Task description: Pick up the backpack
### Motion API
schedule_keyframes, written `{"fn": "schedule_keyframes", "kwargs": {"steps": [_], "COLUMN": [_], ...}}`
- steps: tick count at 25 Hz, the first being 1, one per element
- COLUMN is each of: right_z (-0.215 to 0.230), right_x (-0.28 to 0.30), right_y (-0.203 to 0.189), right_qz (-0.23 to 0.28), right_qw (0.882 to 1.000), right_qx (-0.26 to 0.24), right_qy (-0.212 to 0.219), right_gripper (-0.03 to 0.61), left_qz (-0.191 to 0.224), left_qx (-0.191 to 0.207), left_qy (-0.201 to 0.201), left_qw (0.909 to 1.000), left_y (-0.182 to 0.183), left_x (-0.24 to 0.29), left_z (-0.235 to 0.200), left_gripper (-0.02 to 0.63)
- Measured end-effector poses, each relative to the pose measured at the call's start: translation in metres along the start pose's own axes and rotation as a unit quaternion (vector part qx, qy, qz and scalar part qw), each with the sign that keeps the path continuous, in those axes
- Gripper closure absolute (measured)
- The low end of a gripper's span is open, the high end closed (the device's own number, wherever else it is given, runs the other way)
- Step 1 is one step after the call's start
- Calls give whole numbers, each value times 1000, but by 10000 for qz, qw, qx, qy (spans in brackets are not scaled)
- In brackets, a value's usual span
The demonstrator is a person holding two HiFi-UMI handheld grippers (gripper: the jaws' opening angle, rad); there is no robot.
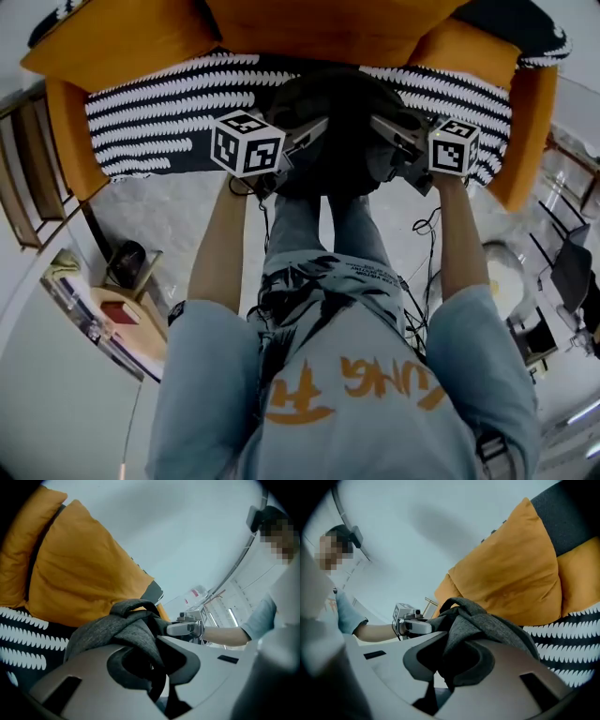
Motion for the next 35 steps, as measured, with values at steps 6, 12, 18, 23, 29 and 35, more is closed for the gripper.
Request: {"fn": "schedule_keyframes", "kwargs": {"steps": [6, 12, 18, 23, 29, 35], "right_z": [-46, -100, -134, -158, -197, -245], "right_x": [-21, -52, -66, -93, -128, -175], "right_y": [-23, -26, 1, 38, 88, 147], "right_qz": [165, 497, 977, 1434, 1976, 2638], "right_qw": [9994, 9974, 9902, 9808, 9630, 9270], "right_qx": [-58, -276, -628, -1038, -1612, -2570], "right_qy": [313, 449, 776, 822, 877, 710], "right_gripper": [545, 545, 543, 543, 541, 537], "left_qz": [60, 416, 477, 620, 758, 1072], "left_qx": [-27, 247, 884, 1453, 2327, 3384], "left_qy": [-35, 75, 2, -18, -4, 94], "left_qw": [10000, 9988, 9949, 9874, 9696, 9348], "left_y": [-20, -21, 10, 52, 111, 175], "left_x": [-21, -42, -63, -71, -87, -104], "left_z": [50, 109, 137, 170, 214, 279], "left_gripper": [549, 551, 551, 551, 551, 551]}}
Point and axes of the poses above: the fingertips, and each gripper's own axes: x forward along the fingers, z to its right, y out of its top, the point moved 3 cm from there along -x, backward along the fingers, and after that the axes turned 11 degrees about -y, right-handed, at the moved point
